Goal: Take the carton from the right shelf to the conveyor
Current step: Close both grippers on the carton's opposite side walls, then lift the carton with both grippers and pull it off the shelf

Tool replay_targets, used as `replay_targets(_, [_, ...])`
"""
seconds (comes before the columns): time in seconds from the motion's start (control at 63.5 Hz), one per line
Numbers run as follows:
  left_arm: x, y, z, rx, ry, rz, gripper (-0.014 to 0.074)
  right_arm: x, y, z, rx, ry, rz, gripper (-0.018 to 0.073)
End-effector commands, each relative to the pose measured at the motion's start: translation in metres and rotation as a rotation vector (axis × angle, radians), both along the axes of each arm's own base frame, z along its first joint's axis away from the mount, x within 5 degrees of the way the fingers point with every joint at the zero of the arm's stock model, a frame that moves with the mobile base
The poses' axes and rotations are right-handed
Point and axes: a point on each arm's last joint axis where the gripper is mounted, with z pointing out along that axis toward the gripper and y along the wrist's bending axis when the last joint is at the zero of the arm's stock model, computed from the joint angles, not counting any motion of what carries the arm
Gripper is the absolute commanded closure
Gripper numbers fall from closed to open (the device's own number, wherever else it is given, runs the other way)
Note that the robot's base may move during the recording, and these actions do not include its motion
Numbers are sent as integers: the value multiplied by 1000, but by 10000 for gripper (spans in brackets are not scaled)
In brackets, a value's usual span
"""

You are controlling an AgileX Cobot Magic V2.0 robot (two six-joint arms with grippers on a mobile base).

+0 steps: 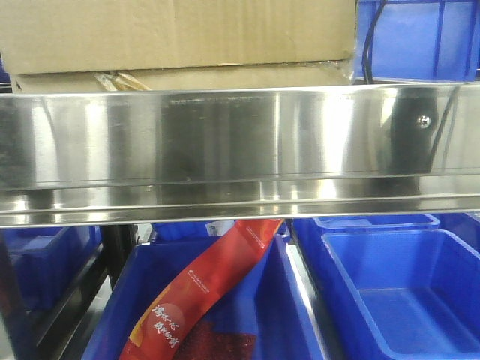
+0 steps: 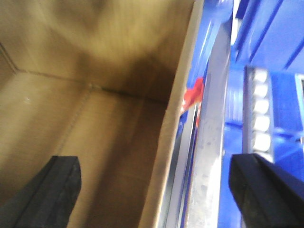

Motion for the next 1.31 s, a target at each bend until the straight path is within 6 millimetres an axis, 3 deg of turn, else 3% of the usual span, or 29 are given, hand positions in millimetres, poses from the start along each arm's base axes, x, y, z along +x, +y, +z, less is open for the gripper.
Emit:
replay_targets(0.0, [2, 4, -1, -12, 10, 17, 91, 4, 2, -2, 0, -13, -2, 52])
replay_targets(0.268, [5, 2, -6, -19, 31, 15, 93, 9, 5, -9, -4, 5, 0, 58])
replay_targets(0.394, [5, 2, -7, -17, 40, 17, 153, 9, 5, -9, -4, 5, 0, 172])
replay_targets(0.52, [5, 3, -7, -17, 44, 17, 384, 9, 5, -9, -4, 5, 0, 474])
replay_targets(0.598, [5, 3, -7, -13, 43, 18, 624, 9, 5, -9, -3, 6, -1, 652])
replay_targets(0.614, [5, 3, -7, -13, 43, 18, 648, 9, 5, -9, 1, 8, -5, 648])
replay_targets(0.693, [5, 3, -7, -11, 40, 19, 590, 9, 5, -9, 4, 9, -8, 619])
replay_targets(0.866, [1, 5, 0, 0, 26, 26, 607, 4, 3, -3, 15, -3, -12, 619])
replay_targets(1.055, [-26, 10, 41, -23, -42, 32, 608, -18, -8, 28, 51, -68, -17, 619])
replay_targets(1.165, [-45, 12, 73, -46, -148, 27, 613, -40, -15, 53, 80, -126, -10, 619])
replay_targets(1.291, [-69, 9, 91, -59, -203, 0, 613, -66, -20, 77, 131, -171, 7, 619])
